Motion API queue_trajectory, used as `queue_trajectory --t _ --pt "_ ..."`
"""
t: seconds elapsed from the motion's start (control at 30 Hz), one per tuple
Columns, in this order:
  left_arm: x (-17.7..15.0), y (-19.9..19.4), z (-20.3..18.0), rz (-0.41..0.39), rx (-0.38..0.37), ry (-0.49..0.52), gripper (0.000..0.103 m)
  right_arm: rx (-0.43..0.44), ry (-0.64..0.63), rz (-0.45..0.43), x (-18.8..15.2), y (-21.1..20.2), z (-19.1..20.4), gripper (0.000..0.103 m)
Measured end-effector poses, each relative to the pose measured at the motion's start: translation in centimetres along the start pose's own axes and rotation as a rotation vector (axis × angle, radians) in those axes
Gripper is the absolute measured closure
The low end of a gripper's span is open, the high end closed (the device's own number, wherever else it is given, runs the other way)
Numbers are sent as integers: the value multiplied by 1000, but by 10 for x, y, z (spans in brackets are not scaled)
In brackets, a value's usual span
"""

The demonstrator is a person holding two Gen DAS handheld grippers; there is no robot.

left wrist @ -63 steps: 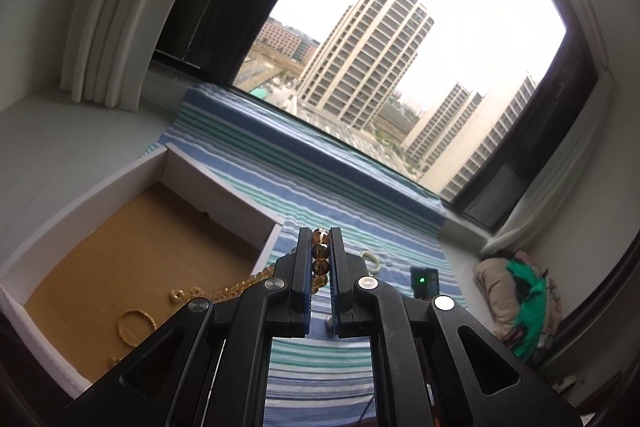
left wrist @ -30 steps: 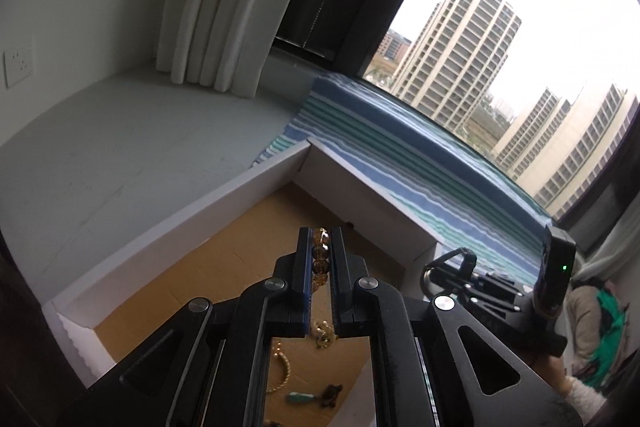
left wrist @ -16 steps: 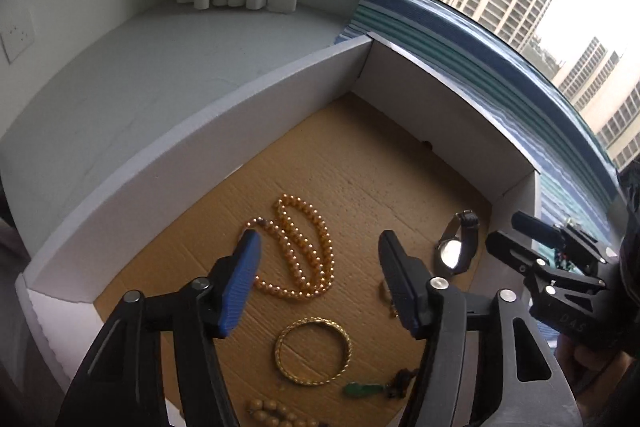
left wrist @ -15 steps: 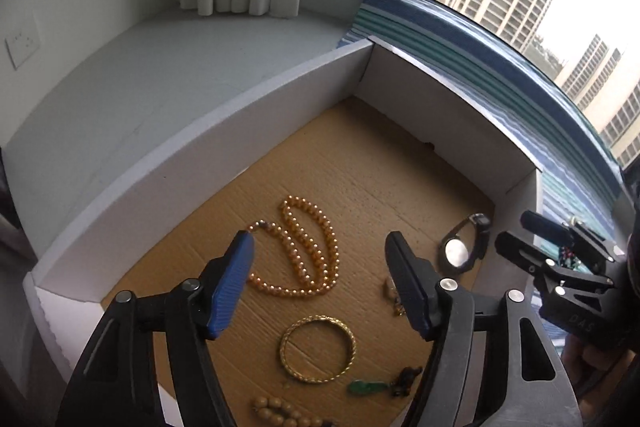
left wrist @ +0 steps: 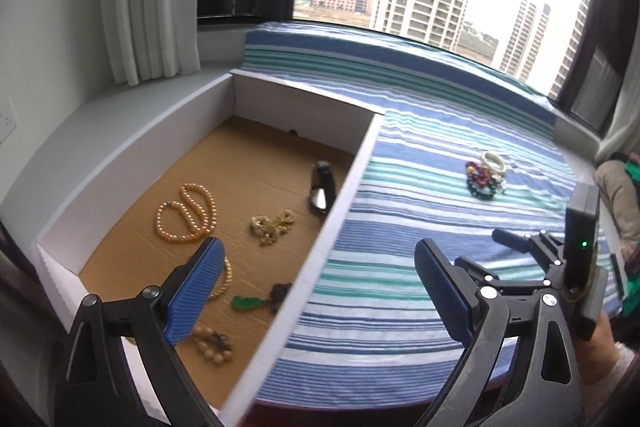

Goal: Organize jewelry
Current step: 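Withdraw both tools from the tray back over the bed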

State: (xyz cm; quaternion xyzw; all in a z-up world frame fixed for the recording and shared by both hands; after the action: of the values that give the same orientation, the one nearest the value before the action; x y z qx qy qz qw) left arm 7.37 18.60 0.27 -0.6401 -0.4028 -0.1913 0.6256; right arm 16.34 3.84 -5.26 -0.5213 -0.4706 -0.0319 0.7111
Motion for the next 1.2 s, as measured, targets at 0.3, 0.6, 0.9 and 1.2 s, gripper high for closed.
queue_trajectory --t 0.3,0.6,0.9,1.2 --pt "-60 45 -121 142 -207 89 7 -239 228 65 -122 -67 -118 25" --pt "-112 67 -172 238 -209 169 7 -332 330 42 -169 -94 -157 25" --pt "-128 74 -181 268 -184 186 7 -322 364 31 -177 -89 -165 25" --pt "-116 90 -197 305 -198 201 7 -307 403 28 -189 -94 -172 25"
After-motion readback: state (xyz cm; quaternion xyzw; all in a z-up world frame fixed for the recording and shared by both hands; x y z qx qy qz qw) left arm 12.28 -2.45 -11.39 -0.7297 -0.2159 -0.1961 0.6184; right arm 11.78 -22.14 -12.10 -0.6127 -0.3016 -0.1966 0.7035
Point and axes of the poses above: each gripper's, at about its wrist camera, not at the fingertips, and y roughly the way its jaws point, z to its left, x to its top, the point moved 6 cm from there along y, roughly the way its jaws point, and after that the axes turned 3 degrees about -z, right-handed, at the moved point
